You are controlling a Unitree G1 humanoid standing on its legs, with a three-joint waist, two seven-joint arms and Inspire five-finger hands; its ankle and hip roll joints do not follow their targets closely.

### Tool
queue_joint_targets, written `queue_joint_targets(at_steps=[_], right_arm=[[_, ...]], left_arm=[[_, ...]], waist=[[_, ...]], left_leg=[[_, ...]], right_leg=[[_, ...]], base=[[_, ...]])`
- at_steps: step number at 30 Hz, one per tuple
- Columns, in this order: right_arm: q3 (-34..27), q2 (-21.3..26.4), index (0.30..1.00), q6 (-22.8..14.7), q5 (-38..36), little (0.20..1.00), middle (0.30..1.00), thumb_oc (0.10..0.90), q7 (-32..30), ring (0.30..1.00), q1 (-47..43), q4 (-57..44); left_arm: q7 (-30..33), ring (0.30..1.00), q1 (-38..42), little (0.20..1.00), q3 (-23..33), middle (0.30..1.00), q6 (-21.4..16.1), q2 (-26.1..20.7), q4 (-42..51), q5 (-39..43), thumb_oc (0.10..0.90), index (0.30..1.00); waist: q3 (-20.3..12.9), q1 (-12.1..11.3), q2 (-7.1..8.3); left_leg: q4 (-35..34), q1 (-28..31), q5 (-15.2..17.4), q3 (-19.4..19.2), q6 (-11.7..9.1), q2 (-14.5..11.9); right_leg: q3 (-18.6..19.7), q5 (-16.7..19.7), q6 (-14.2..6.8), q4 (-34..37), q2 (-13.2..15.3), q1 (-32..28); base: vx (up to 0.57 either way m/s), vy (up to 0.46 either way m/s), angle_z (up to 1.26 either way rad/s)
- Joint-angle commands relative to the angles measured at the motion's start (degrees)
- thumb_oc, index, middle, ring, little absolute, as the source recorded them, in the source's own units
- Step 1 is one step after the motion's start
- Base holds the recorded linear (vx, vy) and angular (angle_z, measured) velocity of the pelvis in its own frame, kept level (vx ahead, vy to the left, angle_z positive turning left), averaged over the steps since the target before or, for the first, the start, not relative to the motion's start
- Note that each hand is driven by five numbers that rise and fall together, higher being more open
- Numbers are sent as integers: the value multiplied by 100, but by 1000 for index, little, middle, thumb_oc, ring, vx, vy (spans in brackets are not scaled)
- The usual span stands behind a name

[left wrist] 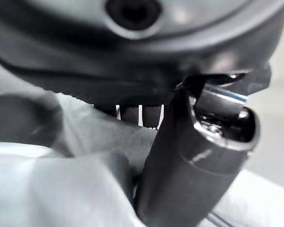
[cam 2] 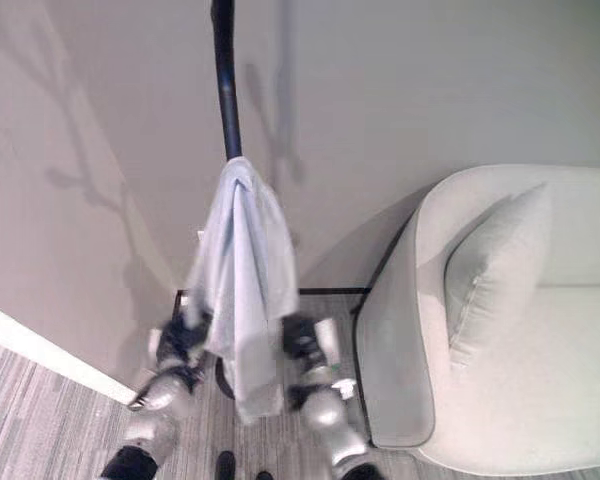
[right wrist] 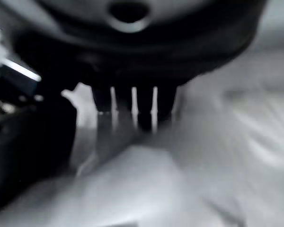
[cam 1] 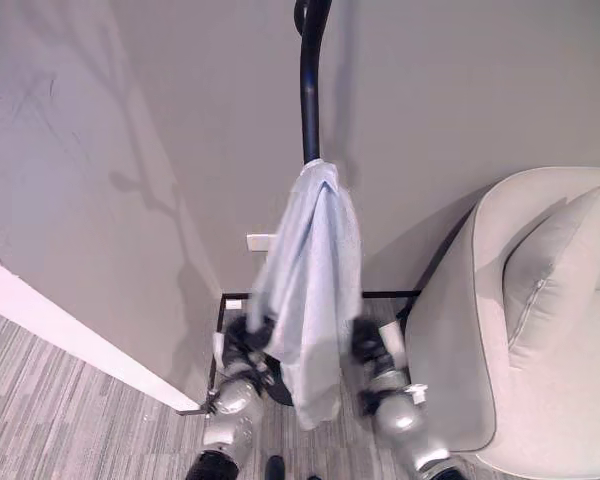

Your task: Hang the clothes on the sofa on the clothes rack.

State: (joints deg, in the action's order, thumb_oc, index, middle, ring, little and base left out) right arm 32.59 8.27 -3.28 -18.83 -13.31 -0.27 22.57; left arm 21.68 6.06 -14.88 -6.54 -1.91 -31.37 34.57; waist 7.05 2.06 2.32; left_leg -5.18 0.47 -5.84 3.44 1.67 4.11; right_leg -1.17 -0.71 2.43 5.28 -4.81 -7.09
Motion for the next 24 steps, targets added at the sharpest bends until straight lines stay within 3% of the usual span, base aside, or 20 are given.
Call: queue_joint_targets(at_steps=[1,8,15,19,24], right_arm=[[-949,1132,900,-792,-937,900,900,800,459,900,-318,-425],[-1715,1768,900,-915,-735,900,900,800,933,900,-49,-332],[-2676,1996,900,-1174,-831,900,900,800,1178,900,449,-471],[-3294,1932,900,-1394,-1771,900,900,800,1632,900,784,-735],[-3924,1359,900,-1261,-3727,900,900,800,2681,900,1219,-537]], left_arm=[[-188,900,835,900,507,900,-578,-874,-97,279,800,900],[-566,900,407,900,1002,900,-558,-1038,-543,260,800,900],[-984,900,-220,900,1611,900,-568,-1117,-1099,276,800,900],[-1330,900,-653,900,2033,900,-744,-1250,-1239,337,800,900],[-1821,900,-881,900,2990,900,-675,-958,-2435,1676,800,900]], waist=[[-619,-87,35],[-697,-75,17],[-711,-34,5],[-688,-40,30],[-676,-2,47]], left_leg=[[18,239,579,-328,-6,-40],[18,232,564,-355,-27,-57],[18,216,557,-399,-30,-67],[18,213,558,-424,-38,-73],[18,247,591,-458,-45,-70]], right_leg=[[58,-268,-419,-321,208,178],[41,-265,-433,-316,205,166],[46,-243,-461,-291,205,166],[60,-224,-478,-277,199,176],[81,-250,-494,-262,188,155]], base=[[-27,-17,-3],[-5,-3,-1],[-12,-3,-2],[-26,-8,-8],[-5,0,-3]])
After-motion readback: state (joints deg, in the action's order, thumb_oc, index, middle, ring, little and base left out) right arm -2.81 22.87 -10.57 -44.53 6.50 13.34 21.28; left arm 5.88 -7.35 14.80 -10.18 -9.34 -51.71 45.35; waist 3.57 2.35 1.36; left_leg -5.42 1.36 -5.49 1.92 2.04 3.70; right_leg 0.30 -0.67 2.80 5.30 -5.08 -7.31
